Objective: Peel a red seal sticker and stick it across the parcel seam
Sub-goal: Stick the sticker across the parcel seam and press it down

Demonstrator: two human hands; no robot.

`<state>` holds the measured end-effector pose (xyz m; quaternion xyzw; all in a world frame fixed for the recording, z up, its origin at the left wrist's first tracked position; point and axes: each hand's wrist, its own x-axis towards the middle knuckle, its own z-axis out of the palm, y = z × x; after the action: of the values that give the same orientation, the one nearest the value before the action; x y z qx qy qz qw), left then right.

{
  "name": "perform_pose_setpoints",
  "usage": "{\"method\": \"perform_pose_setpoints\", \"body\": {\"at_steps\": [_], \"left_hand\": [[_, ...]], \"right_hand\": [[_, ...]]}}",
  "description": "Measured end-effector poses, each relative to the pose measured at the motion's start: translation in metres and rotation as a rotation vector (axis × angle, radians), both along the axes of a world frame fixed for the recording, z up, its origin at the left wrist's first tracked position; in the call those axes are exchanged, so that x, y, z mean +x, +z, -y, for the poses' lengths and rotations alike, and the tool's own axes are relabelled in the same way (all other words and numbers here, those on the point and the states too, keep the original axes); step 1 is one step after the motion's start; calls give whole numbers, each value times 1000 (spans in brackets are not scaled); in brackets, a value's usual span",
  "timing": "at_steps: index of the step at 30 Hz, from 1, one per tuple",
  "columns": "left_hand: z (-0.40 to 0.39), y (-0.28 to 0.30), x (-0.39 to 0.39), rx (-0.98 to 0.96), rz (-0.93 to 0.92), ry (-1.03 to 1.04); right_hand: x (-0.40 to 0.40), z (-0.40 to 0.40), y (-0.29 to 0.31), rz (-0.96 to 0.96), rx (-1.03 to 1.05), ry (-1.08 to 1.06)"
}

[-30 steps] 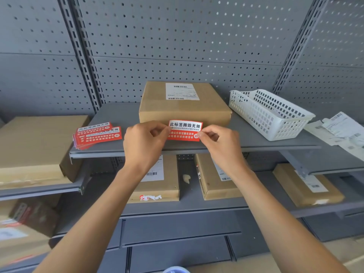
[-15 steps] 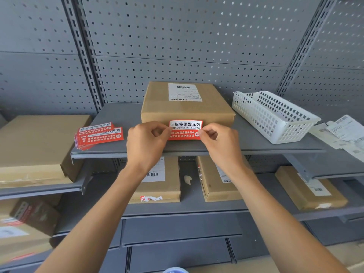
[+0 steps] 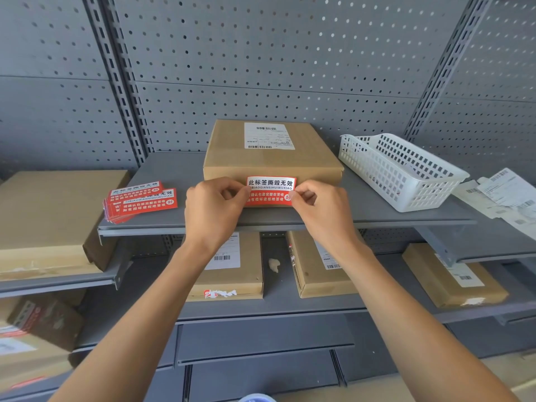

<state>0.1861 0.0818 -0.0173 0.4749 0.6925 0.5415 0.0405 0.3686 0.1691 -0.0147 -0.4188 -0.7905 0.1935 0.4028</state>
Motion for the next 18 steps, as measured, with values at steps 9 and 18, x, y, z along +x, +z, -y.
{"method": "perform_pose_setpoints", "body": {"at_steps": [9,18], "left_hand": [[-1,1,-2,-36,6,-3],[-1,4,-3,-76,-24,21]], "right_hand": [[-4,0,-1,59,33,-49],[-3,1,2,140,84,-87]]}}
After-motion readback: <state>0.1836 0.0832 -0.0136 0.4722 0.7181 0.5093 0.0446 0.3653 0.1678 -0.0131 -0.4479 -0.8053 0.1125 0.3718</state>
